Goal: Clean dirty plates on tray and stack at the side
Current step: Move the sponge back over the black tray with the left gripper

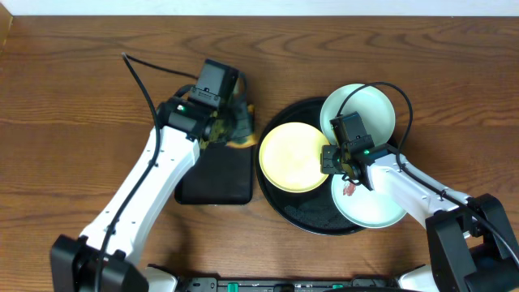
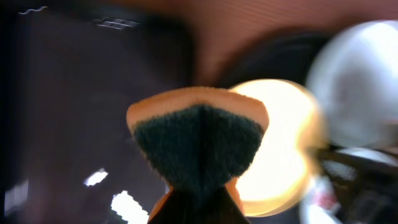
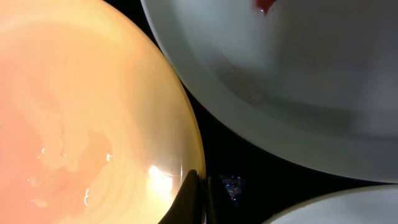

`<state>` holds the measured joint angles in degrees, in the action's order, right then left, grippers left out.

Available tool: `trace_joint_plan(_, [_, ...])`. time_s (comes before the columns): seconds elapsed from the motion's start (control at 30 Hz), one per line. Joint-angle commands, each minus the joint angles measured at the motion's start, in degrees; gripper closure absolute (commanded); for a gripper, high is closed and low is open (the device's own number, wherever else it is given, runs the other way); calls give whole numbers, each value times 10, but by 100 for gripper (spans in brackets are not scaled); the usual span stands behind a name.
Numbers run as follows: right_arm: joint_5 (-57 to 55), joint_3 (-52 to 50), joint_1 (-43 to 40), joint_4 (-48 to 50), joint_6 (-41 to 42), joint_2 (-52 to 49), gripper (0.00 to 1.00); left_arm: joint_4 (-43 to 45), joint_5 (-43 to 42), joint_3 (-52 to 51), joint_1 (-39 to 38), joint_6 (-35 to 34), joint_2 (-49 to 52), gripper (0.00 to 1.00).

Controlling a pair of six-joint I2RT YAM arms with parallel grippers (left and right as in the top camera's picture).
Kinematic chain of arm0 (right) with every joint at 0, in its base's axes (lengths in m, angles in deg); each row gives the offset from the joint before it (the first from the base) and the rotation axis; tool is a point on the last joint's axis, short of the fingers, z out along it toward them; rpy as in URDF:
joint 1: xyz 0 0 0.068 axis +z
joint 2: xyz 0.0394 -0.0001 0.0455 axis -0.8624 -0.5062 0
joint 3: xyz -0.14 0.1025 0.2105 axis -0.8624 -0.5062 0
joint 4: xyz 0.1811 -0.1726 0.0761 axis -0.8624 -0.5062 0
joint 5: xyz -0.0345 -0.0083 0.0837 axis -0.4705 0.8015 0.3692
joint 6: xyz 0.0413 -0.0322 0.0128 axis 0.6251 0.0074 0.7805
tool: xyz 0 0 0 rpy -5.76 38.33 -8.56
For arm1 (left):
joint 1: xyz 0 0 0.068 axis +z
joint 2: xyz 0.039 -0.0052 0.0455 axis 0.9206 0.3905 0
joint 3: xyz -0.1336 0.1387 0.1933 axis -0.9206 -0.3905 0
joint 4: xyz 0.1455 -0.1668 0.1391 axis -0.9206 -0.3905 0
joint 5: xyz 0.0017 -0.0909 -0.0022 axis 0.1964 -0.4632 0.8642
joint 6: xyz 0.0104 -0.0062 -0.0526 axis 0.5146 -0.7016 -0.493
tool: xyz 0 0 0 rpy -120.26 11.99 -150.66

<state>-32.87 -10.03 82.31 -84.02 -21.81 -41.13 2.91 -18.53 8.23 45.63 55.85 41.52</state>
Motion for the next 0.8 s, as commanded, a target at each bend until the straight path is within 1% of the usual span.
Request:
trace_joint_plan(0.0, [-8, -2, -4, 1, -12, -3, 99, -16, 115, -27, 13, 15, 20, 91])
trace_joint_plan(0.1, [-8, -2, -4, 2, -12, -3, 99, -1, 126, -66, 15, 14, 40, 90])
trace_joint_plan(0.13, [-8, -2, -4, 2, -12, -3, 99, 9, 126, -78, 15, 14, 48, 87])
trace_joint_plan(0.23, [-8, -2, -4, 2, -14, -3, 99, 52, 128, -111, 15, 15, 81, 86])
trace_joint_plan(0.37, [-8, -2, -4, 2, -17, -3, 99, 100, 140, -123, 17, 20, 139, 86])
trace_joint_plan(0.47, [-8, -2, -4, 2, -17, -3, 99, 120, 139, -123, 17, 32, 172, 86])
trace_joint_plan(0.5, [-8, -2, -4, 2, -17, -3, 99, 120, 139, -123, 17, 32, 177, 83])
trace_joint_plan(0.57, [-8, -2, -4, 2, -17, -3, 99, 120, 139, -123, 17, 34, 184, 46])
trace_joint_plan(0.6, [-8, -2, -4, 2, -17, -3, 95, 119, 139, -123, 17, 38, 185, 37])
trace_joint_plan(0.63, [-8, -2, -4, 2, -17, -3, 89, 118, 139, -123, 17, 43, 185, 32])
trace_joint_plan(0.67, [-8, -2, -4, 2, -17, -3, 86, 116, 139, -123, 17, 43, 184, 30])
trace_joint_plan(0.7, [-8, -2, -4, 2, -17, -3, 80, 115, 139, -123, 18, 45, 184, 29])
trace_joint_plan(0.77, [-8, -2, -4, 2, -17, -3, 79, 111, 139, -123, 18, 47, 184, 29])
